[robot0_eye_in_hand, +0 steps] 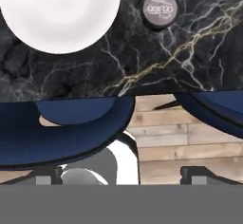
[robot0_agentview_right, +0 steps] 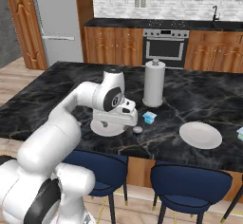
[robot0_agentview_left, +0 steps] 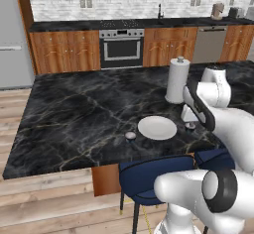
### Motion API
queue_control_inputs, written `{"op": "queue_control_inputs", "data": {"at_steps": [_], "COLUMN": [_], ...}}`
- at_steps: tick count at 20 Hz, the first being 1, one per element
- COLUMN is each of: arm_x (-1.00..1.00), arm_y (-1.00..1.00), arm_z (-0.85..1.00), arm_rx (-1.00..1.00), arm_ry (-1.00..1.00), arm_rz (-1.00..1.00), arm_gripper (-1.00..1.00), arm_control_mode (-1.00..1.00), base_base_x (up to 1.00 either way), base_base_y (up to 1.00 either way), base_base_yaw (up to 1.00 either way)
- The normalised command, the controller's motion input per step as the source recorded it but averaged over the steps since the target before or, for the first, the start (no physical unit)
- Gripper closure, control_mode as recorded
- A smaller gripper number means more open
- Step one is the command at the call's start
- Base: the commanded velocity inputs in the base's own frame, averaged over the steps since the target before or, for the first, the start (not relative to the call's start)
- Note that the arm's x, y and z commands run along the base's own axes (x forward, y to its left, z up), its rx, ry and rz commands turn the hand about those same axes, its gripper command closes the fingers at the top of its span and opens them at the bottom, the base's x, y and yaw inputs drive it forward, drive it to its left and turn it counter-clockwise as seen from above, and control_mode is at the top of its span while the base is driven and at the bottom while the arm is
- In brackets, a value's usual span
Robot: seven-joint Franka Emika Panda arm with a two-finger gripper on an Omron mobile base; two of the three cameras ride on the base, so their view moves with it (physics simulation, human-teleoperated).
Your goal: Place two yogurt containers on each plate.
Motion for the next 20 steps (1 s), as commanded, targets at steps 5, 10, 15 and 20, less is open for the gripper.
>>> {"op": "queue_control_inputs", "data": {"at_steps": [5, 10, 15, 20], "arm_x": [0.75, 0.60, 0.47, 0.41], "arm_y": [-0.22, -0.42, -0.23, -0.03], "arm_z": [-0.51, -0.37, -0.33, -0.35], "arm_rx": [0.00, 0.00, 0.05, 0.00], "arm_ry": [0.05, 0.00, -0.04, 0.00], "arm_rz": [-0.03, 0.00, 0.00, 0.00], "arm_gripper": [-1.00, -1.00, -1.00, -1.00], "arm_control_mode": [-1.00, -1.00, -1.00, -1.00], "base_base_x": [0.00, 0.00, 0.00, 0.00], "base_base_y": [0.00, 0.00, 0.00, 0.00], "base_base_yaw": [0.00, 0.00, 0.00, 0.00]}}
